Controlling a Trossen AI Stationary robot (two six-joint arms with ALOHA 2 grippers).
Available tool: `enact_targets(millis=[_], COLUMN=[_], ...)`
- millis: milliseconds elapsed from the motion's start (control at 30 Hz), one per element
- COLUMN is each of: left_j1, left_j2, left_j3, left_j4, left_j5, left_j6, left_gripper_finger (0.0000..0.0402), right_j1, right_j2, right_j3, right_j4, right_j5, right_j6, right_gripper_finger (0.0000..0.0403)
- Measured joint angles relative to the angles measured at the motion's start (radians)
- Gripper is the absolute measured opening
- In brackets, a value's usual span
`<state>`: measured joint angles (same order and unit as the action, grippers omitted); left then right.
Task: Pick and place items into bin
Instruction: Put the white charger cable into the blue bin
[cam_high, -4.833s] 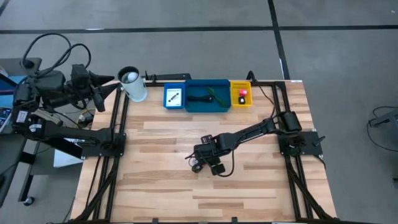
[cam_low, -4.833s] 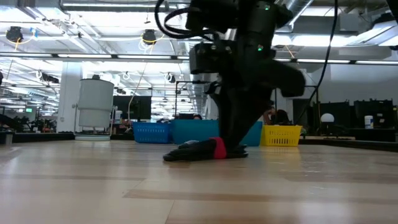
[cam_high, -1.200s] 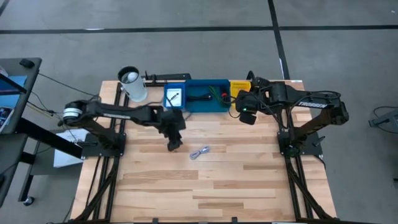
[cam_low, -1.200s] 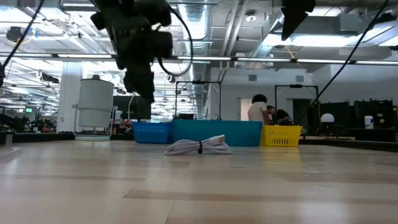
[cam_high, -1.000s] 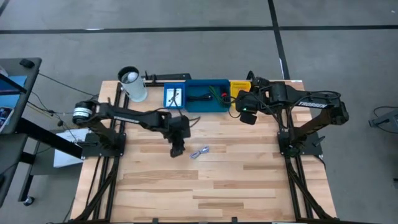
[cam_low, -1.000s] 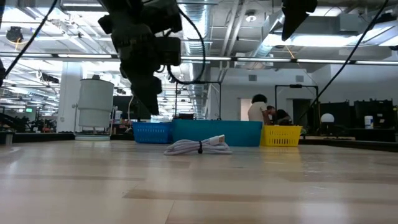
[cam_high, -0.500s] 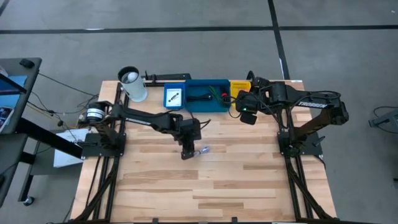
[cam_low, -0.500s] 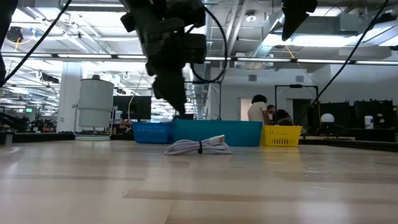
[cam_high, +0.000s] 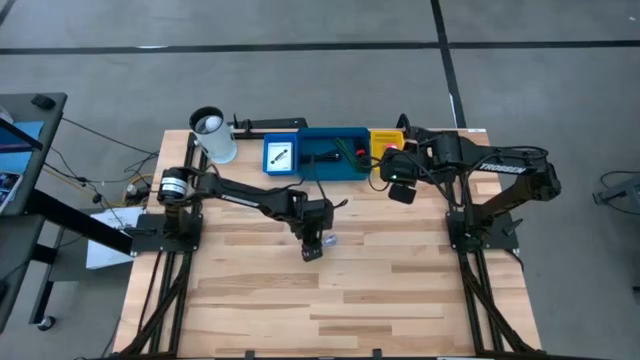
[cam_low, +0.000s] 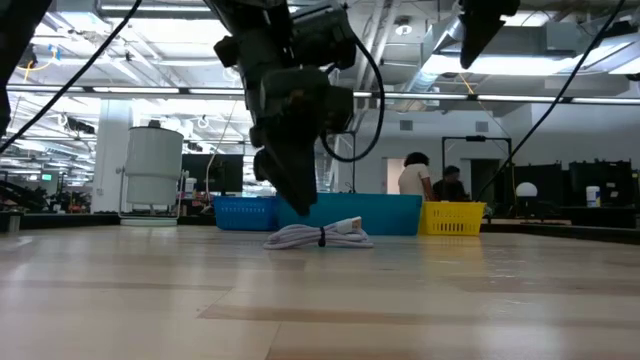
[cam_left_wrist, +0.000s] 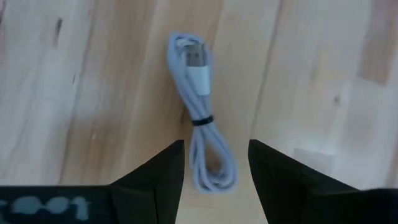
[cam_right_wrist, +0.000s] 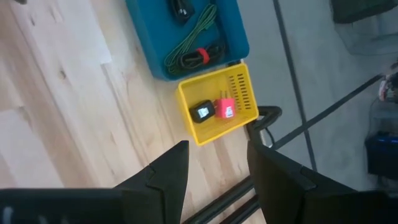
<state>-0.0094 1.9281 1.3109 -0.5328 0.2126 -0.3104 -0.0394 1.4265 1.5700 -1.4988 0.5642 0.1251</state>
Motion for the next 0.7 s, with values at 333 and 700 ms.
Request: enact_targets(millis=[333, 700], left_j1=[0.0, 0.0], left_j2=[0.007, 0.006], left_j3=[0.0, 0.0], left_j4=[0.0, 0.015], left_j5=[-0.052, -0.104], left_j6=[0.014, 0.038], left_gripper_finger=[0.0167, 0.0167], right_j1=[0.0, 0.0], right_j2=[0.0, 0.0], right_j3=[0.0, 0.0], right_j4=[-0.016, -0.016], right_j5=[-0.021, -0.022], right_j6=[0.018, 0.025], right_gripper_finger=[0.0154, 0.0154])
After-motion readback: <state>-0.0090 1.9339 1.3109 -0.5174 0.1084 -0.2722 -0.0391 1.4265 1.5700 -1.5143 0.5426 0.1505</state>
